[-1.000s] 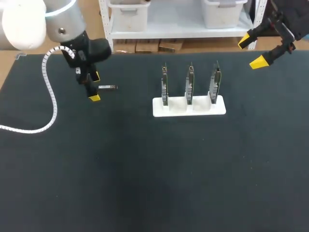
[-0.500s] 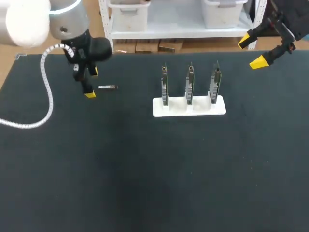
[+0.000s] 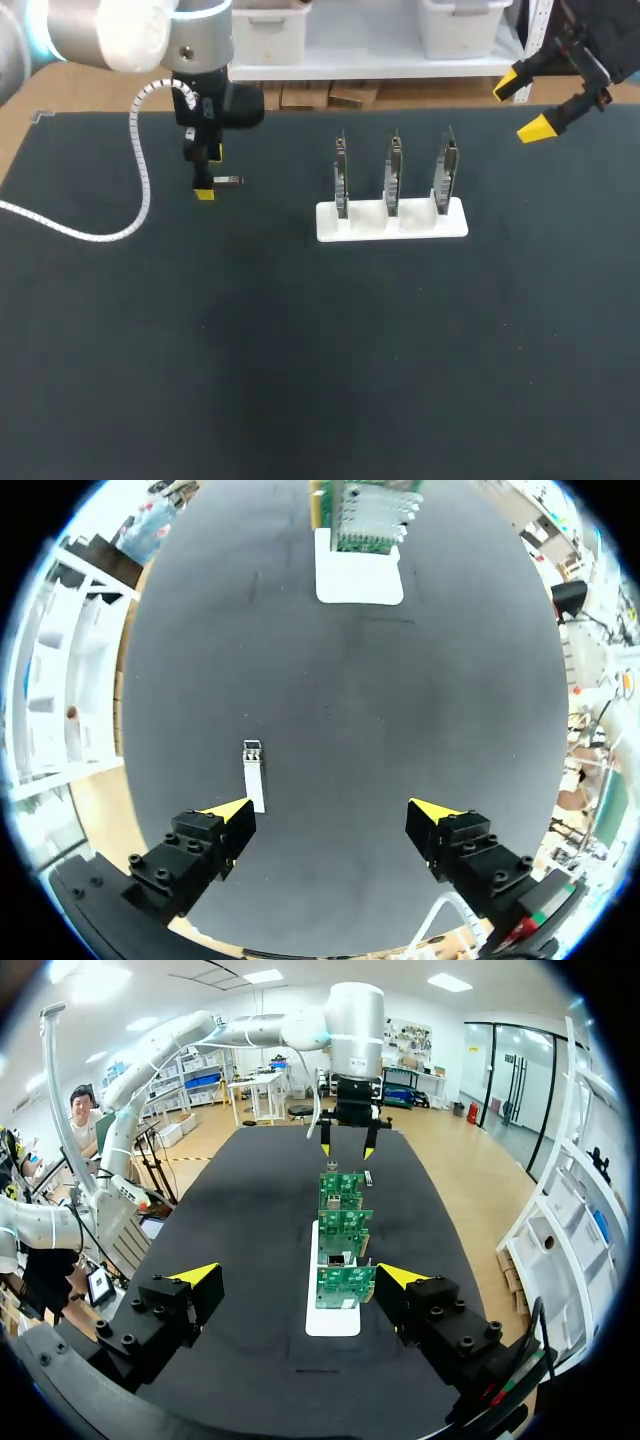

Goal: Pick up the optical module with the left hand, and insert it into the network port with the right hand.

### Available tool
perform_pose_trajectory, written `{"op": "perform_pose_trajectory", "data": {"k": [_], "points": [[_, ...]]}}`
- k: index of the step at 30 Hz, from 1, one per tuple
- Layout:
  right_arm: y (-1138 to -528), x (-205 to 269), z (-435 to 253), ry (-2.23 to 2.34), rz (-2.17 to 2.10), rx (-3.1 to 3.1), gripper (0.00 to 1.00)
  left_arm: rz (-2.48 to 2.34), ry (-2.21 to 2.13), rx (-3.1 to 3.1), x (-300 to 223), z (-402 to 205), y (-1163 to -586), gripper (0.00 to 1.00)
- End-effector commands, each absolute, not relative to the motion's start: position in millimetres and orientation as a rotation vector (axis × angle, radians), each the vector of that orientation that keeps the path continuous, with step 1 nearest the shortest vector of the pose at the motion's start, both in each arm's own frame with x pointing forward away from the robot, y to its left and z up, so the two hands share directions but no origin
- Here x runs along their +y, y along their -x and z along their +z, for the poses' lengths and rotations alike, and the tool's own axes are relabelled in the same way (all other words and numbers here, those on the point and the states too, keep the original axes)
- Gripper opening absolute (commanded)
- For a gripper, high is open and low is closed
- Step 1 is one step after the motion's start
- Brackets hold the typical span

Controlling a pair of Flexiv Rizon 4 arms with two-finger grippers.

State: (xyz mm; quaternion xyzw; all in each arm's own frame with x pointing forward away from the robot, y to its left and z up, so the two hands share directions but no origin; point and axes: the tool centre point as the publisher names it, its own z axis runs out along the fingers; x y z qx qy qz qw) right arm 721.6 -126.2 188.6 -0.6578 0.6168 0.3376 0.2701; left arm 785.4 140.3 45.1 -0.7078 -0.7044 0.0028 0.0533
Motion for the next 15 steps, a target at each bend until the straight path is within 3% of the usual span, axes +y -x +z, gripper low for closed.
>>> {"op": "perform_pose_trajectory", "data": {"k": [1,15], "points": [[-720.0,-126.2,188.7,1.771,0.906,1.663,1.00,0.116,2.040,-2.122,145.9,39.9,-795.2,1.00],[-720.0,-126.2,188.7,1.771,0.906,1.663,1.00,0.115,2.038,-2.264,142.6,36.7,-803.7,1.00]]}}
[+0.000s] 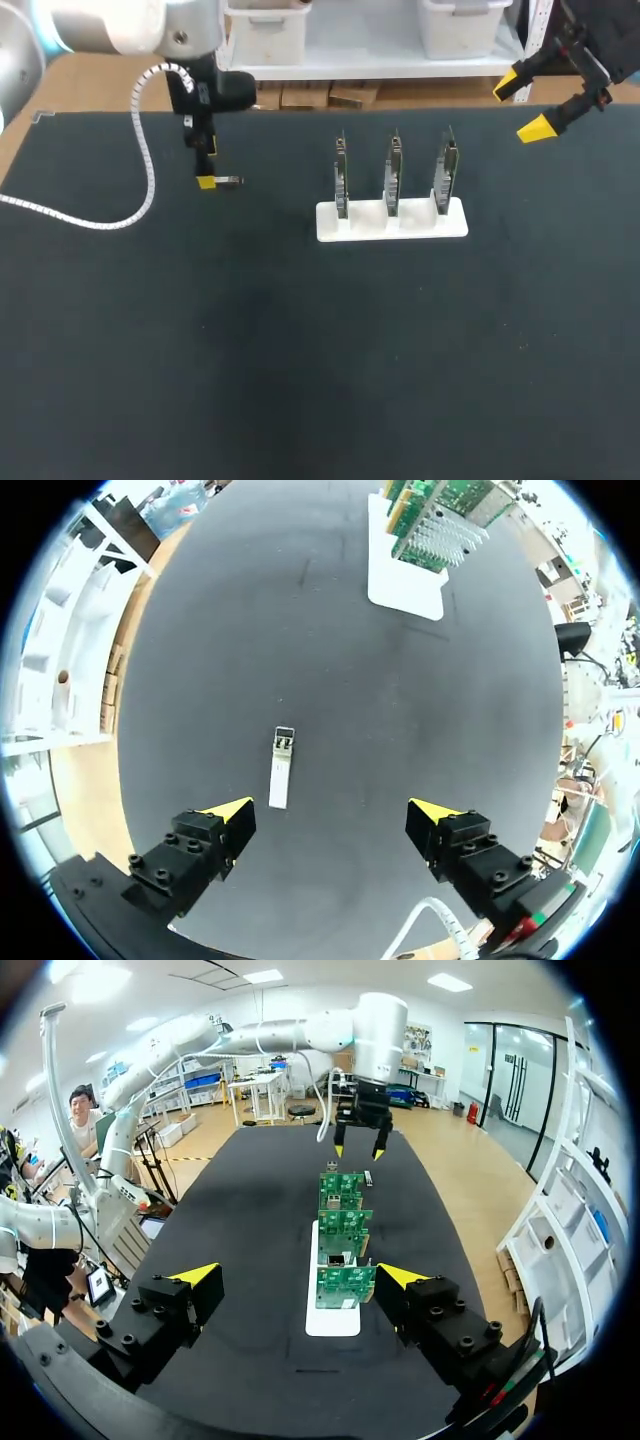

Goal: Pick up the optical module with the left hand, and insert it into the network port with the right hand.

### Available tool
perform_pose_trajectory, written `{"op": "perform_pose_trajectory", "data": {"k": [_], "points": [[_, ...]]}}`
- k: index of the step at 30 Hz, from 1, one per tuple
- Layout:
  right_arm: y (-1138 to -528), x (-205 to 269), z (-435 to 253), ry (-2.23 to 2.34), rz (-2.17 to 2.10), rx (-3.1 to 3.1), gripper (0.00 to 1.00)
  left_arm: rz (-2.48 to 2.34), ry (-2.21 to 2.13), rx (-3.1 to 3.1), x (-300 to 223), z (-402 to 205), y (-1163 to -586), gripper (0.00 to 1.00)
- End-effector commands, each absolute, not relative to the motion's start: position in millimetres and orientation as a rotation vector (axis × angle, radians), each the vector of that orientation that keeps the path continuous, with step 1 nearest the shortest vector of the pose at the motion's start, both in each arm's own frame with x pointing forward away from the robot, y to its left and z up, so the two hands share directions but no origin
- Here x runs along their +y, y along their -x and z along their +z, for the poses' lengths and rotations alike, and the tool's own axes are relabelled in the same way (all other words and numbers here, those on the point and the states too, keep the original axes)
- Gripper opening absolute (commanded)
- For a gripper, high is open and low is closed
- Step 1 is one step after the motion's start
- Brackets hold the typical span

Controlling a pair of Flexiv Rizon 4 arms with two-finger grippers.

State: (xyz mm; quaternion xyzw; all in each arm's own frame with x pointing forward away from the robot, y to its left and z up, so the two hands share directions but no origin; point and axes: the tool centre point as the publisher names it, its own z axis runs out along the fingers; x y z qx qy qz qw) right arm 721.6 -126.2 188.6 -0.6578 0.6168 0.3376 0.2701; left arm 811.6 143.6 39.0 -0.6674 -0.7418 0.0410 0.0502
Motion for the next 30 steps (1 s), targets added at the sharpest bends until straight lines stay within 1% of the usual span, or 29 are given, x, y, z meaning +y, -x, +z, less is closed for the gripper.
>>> {"op": "perform_pose_trajectory", "data": {"k": [1,9,22,30], "points": [[-720.0,-126.2,188.7,1.771,0.906,1.663,1.00,0.113,2.035,-2.264,142.0,36.5,-801.0,1.00],[-720.0,-126.2,188.7,1.771,0.906,1.663,1.00,0.064,1.966,-2.355,143.9,24.4,-782.1,1.00],[-720.0,-126.2,188.7,1.771,0.906,1.663,1.00,0.009,2.030,-2.368,138.0,24.2,-798.8,1.00],[-720.0,-126.2,188.7,1.771,0.906,1.663,1.00,0.041,2.036,-2.349,133.1,18.9,-793.8,1.00]]}}
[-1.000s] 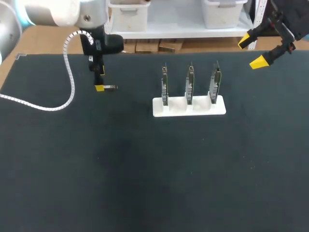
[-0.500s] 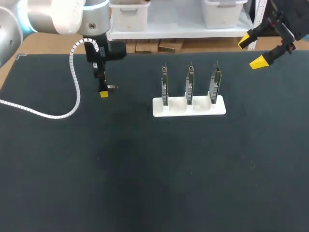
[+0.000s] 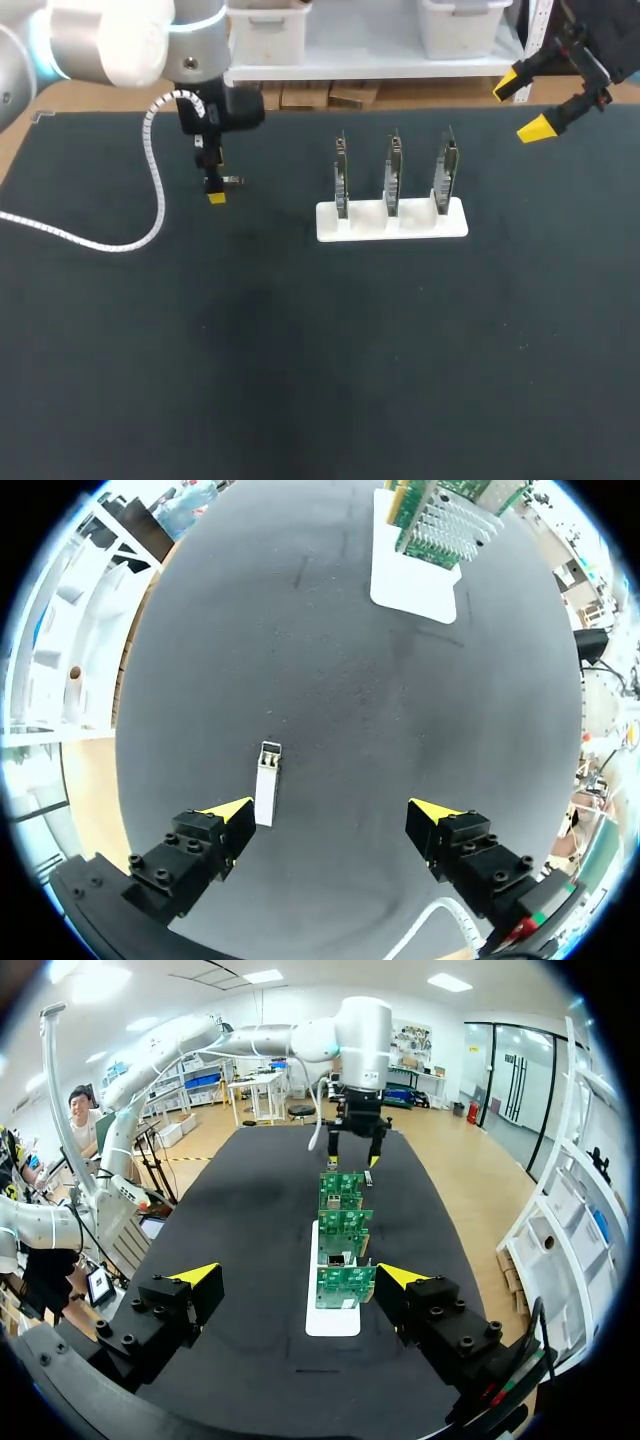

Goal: Pick up the optical module with the left hand, and insert it into the network port with the right hand.

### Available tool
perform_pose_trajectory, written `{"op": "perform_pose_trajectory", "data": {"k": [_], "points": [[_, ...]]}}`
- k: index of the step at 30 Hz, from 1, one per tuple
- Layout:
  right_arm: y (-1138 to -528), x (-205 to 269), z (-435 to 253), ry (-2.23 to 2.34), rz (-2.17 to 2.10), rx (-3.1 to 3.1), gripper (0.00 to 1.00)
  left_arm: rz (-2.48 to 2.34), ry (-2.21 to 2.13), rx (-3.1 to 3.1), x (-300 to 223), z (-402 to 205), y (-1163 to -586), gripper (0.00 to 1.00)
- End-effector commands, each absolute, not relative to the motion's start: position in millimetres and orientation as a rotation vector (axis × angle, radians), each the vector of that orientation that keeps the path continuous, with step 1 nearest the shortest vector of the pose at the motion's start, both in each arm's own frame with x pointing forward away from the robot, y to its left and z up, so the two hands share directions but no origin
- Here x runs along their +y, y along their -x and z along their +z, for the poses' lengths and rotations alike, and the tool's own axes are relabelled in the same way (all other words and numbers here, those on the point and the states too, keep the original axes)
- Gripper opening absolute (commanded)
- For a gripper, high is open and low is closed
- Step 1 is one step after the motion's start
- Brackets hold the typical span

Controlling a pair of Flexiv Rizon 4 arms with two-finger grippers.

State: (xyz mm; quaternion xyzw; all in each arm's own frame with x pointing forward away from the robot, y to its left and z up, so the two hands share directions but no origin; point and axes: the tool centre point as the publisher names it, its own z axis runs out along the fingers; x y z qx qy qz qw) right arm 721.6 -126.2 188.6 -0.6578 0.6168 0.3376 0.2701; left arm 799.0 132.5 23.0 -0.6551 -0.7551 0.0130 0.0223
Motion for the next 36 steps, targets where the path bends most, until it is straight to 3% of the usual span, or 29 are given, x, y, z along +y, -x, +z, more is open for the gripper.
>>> {"op": "perform_pose_trajectory", "data": {"k": [1,36], "points": [[-720.0,-126.2,188.7,1.771,0.906,1.663,1.00,0.050,2.037,-2.353,132.5,17.9,-792.9,1.00],[-720.0,-126.2,188.7,1.771,0.906,1.663,1.00,0.051,2.105,-2.276,136.9,6.5,-821.4,1.00]]}}
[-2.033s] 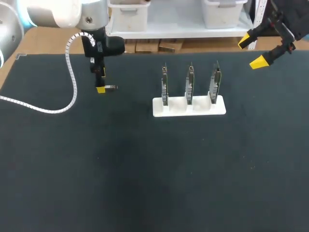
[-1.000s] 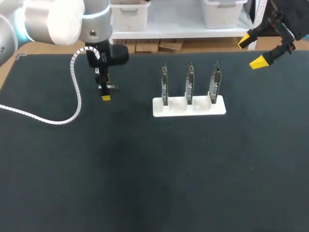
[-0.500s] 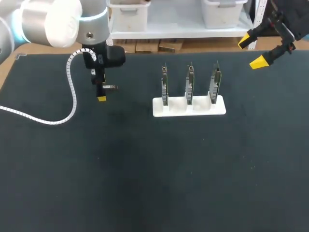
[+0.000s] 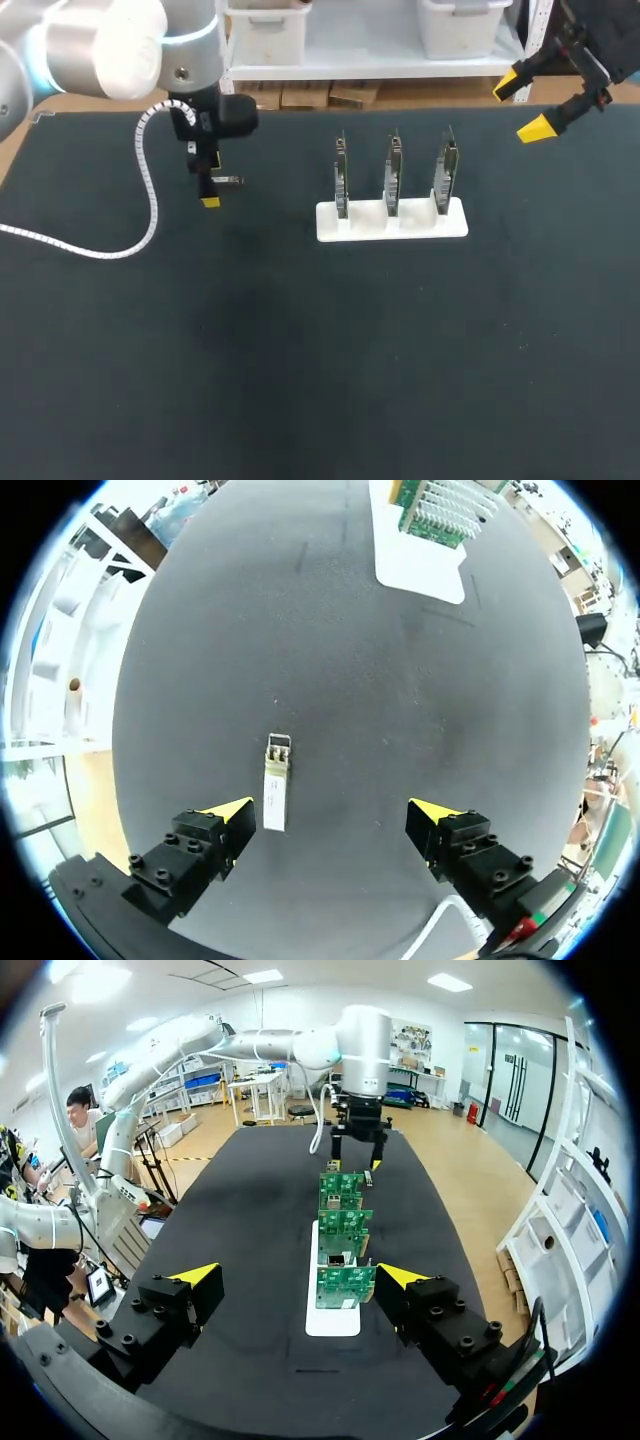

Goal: Pick up the optical module with the left hand, and insert it into the network port with the right hand.

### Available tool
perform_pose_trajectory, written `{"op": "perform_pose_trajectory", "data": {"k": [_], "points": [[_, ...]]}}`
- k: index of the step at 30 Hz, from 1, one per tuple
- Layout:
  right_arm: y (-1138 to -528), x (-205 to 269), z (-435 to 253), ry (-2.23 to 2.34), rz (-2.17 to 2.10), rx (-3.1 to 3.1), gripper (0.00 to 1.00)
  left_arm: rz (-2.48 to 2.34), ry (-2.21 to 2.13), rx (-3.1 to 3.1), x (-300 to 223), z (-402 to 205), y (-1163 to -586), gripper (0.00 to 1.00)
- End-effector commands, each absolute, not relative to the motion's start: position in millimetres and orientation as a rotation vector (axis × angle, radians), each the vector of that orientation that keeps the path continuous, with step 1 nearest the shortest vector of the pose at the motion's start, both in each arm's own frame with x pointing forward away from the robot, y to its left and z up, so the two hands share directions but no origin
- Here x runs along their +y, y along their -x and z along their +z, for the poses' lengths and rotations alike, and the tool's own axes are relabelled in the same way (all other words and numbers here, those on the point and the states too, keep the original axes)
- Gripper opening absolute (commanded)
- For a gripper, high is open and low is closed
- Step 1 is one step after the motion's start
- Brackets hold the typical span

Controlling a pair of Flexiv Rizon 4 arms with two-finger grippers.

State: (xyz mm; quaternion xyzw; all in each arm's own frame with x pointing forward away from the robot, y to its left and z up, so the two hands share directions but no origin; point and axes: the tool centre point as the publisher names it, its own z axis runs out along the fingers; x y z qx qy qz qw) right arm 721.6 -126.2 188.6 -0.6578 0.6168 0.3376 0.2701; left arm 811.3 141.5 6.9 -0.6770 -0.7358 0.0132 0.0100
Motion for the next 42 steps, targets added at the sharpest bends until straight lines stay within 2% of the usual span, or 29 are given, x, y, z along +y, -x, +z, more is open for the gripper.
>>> {"op": "perform_pose_trajectory", "data": {"k": [1,42], "points": [[-720.0,-126.2,188.7,1.771,0.906,1.663,1.00,0.052,2.107,-2.274,136.4,6.2,-821.6,1.00],[-720.0,-126.2,188.7,1.771,0.906,1.663,1.00,0.114,2.056,-2.229,142.7,-7.0,-821.3,1.00]]}}
